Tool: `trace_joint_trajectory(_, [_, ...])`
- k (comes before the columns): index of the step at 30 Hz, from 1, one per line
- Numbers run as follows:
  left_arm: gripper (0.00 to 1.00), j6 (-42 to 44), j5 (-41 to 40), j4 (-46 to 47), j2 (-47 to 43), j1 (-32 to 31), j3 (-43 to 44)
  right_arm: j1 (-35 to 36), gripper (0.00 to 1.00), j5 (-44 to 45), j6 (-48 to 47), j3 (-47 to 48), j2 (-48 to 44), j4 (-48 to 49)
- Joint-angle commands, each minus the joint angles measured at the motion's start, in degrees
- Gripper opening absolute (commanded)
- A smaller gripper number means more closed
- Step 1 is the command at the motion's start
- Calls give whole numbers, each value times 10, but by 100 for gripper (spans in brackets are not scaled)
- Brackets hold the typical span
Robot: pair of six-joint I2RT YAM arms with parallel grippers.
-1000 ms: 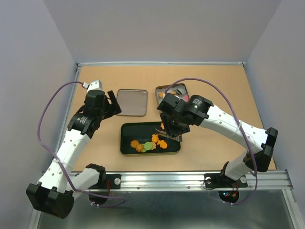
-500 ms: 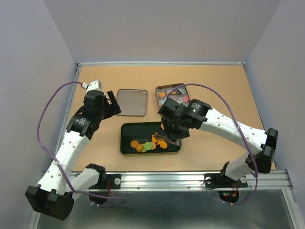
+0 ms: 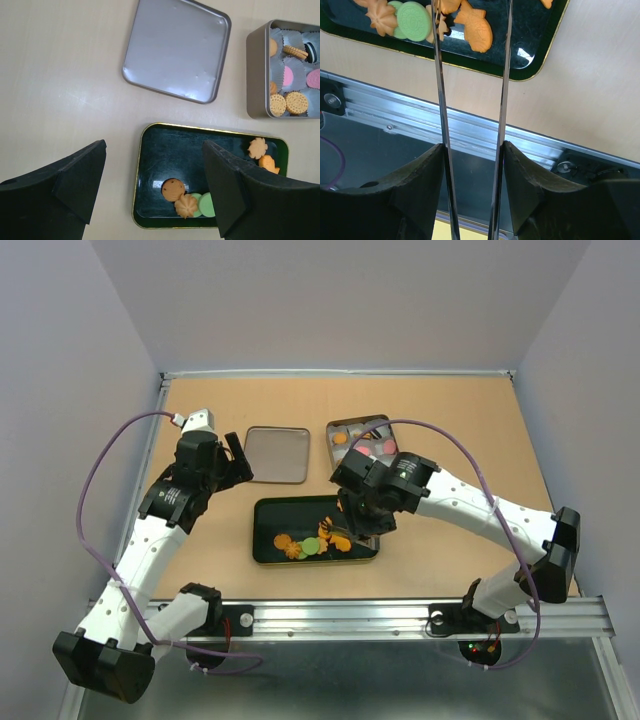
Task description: Pack the cookies
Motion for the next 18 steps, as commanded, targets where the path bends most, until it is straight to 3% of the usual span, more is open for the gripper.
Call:
trace_joint_trajectory(1, [88,17,-9,1,-5,-1,5,0,55,7,11,-9,3,17])
trace_joint_trajectory(18, [88,36,-18,4,18,-1,23,0,54,4,15,-16,34,43])
